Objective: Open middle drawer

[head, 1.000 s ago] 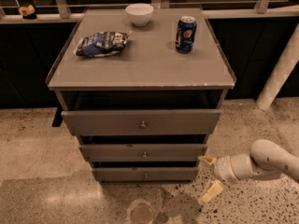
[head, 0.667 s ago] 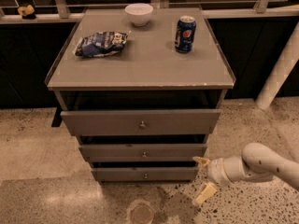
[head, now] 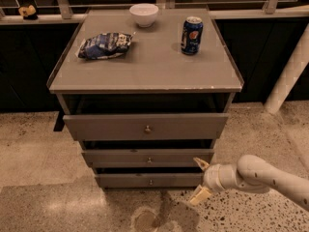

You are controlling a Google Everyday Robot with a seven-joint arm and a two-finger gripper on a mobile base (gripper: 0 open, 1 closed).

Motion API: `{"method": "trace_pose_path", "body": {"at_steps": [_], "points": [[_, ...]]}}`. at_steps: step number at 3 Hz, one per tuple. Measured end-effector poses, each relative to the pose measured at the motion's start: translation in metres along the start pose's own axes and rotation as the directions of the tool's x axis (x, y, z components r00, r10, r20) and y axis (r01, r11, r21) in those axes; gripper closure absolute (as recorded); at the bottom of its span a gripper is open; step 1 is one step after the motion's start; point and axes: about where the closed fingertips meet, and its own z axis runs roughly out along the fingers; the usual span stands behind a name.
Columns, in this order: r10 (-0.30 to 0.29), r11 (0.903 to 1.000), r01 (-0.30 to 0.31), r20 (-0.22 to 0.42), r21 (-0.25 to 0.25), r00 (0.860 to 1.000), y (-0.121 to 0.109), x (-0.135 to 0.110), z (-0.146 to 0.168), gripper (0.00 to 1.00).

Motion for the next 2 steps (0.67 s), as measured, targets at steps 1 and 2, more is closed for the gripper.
{"method": "trace_pose_path", "body": {"at_steps": [1, 2], "points": [[0.001, 0.9999, -0.001, -0.003, 0.016, 1.0, -0.0039, 0.0009, 0.0009, 0.0], [-0.008, 0.9997, 0.008, 0.001, 0.021, 1.0, -0.0024, -0.0004, 0.0022, 0.0]]}}
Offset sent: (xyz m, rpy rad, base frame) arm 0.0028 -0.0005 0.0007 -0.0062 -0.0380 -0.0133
